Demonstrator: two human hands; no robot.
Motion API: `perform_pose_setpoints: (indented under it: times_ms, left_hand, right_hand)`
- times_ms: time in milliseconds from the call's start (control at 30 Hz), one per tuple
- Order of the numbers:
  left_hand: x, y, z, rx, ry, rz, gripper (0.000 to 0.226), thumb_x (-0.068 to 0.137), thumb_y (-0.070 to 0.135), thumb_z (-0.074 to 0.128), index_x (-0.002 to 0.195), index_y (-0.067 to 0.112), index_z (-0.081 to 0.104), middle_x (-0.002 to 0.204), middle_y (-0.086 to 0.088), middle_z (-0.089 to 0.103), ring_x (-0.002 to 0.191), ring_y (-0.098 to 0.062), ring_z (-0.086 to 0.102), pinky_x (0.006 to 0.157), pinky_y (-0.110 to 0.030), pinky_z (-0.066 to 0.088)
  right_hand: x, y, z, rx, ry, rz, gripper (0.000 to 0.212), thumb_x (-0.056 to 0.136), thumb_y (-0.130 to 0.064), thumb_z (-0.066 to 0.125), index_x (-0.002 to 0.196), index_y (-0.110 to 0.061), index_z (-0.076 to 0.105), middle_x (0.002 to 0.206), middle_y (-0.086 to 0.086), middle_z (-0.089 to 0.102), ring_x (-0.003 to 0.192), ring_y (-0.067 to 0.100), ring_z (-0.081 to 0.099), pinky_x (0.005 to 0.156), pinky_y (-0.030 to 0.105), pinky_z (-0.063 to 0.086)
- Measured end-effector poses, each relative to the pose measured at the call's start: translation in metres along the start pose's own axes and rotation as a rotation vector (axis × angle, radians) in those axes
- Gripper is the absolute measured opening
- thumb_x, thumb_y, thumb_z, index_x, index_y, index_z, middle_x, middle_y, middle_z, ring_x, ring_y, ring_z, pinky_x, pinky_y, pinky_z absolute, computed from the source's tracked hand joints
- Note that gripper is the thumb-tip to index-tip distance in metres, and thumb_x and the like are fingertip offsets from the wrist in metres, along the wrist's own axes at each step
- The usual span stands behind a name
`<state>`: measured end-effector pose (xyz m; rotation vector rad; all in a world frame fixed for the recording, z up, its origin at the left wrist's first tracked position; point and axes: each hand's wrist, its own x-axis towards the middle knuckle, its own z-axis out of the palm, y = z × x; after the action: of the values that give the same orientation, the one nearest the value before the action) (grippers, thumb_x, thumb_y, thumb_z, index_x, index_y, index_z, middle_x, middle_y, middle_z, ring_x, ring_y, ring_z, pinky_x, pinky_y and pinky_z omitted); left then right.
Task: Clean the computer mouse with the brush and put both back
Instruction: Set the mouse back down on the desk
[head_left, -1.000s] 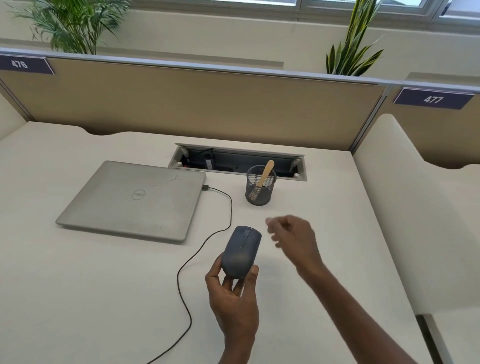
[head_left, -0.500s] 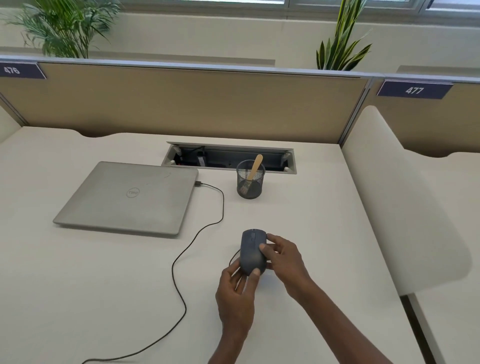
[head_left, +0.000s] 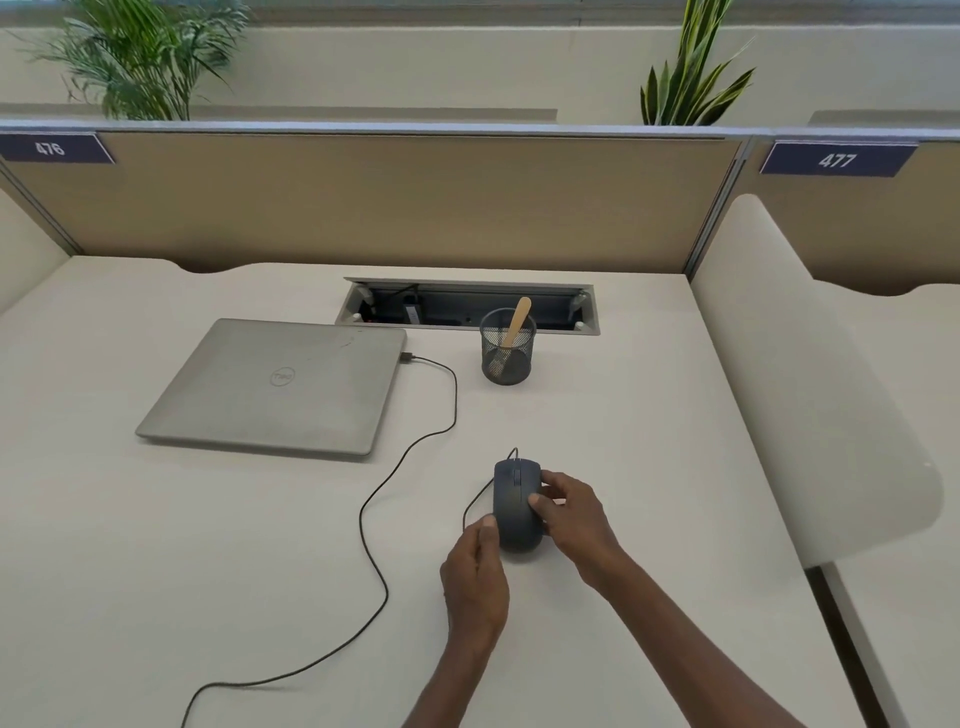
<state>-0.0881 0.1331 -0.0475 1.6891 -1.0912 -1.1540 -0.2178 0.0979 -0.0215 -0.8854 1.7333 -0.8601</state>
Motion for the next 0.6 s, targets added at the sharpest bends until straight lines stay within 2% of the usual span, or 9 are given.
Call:
perform_pose_setpoints:
  times_ms: [100,200,267,333,400,533,600]
  left_hand:
    - [-0.004,0.002,-0.001,0.086,-0.032,0.042,0.043,0.107,0.032,0.045,0.066,0.024,0.052,0.06,0.008,0.051,0.06,-0.01,0.044,0.058,-0.024,0.035]
    - [-0.007,0.0,-0.002,0.164,-0.06,0.075,0.037,0.108,0.031,0.041,0.085,0.015,0.065,0.08,0.007,0.061,0.078,-0.012,0.055,0.069,-0.024,0.04]
    - [-0.008,0.002,-0.002,0.178,-0.064,0.059,0.037,0.109,0.032,0.039,0.094,0.014,0.067,0.092,0.005,0.065,0.091,-0.015,0.059,0.08,-0.028,0.042]
    - [-0.01,0.006,-0.004,0.177,-0.075,0.039,0.035,0.109,0.033,0.038,0.089,0.022,0.064,0.093,0.009,0.064,0.094,-0.012,0.059,0.083,-0.028,0.042]
    - [-0.01,0.01,-0.005,0.188,-0.08,0.034,0.036,0.109,0.034,0.037,0.084,0.025,0.06,0.088,0.012,0.061,0.091,-0.008,0.057,0.078,-0.026,0.041]
    - [-0.009,0.01,-0.005,0.202,-0.07,0.018,0.039,0.109,0.035,0.035,0.083,0.017,0.059,0.085,0.01,0.059,0.086,-0.008,0.055,0.071,-0.013,0.038]
    - [-0.008,0.01,-0.005,0.195,-0.068,0.016,0.043,0.109,0.035,0.036,0.083,0.012,0.061,0.086,0.008,0.059,0.085,-0.011,0.055,0.071,-0.019,0.041]
  right_hand:
    - [-0.002,0.003,0.0,-0.052,0.013,0.013,0.032,0.101,-0.007,0.056,0.131,-0.016,0.064,0.109,0.001,0.067,0.1,0.022,0.064,0.087,0.039,0.057]
    - [-0.005,0.008,0.0,-0.123,0.032,0.016,0.029,0.101,-0.009,0.055,0.128,-0.014,0.065,0.105,-0.002,0.066,0.098,0.019,0.063,0.072,0.024,0.05]
    - [-0.007,0.011,0.001,-0.156,0.046,0.023,0.026,0.1,-0.01,0.055,0.124,-0.012,0.066,0.103,-0.001,0.067,0.097,0.019,0.063,0.072,0.027,0.048]
    - [-0.008,0.014,0.001,-0.188,0.073,0.029,0.022,0.1,-0.011,0.056,0.119,-0.01,0.067,0.097,-0.001,0.067,0.092,0.019,0.063,0.075,0.03,0.047]
    - [-0.008,0.016,0.001,-0.207,0.096,0.023,0.018,0.1,-0.013,0.057,0.113,-0.01,0.068,0.092,-0.003,0.066,0.088,0.017,0.061,0.072,0.028,0.047]
    - [-0.009,0.016,0.004,-0.247,0.095,0.001,0.013,0.098,-0.011,0.056,0.092,-0.009,0.067,0.079,-0.002,0.062,0.078,0.018,0.057,0.062,0.023,0.04]
    - [-0.009,0.016,0.006,-0.28,0.089,-0.002,0.019,0.098,-0.011,0.055,0.079,-0.01,0.06,0.071,-0.002,0.058,0.072,0.018,0.053,0.059,0.024,0.037]
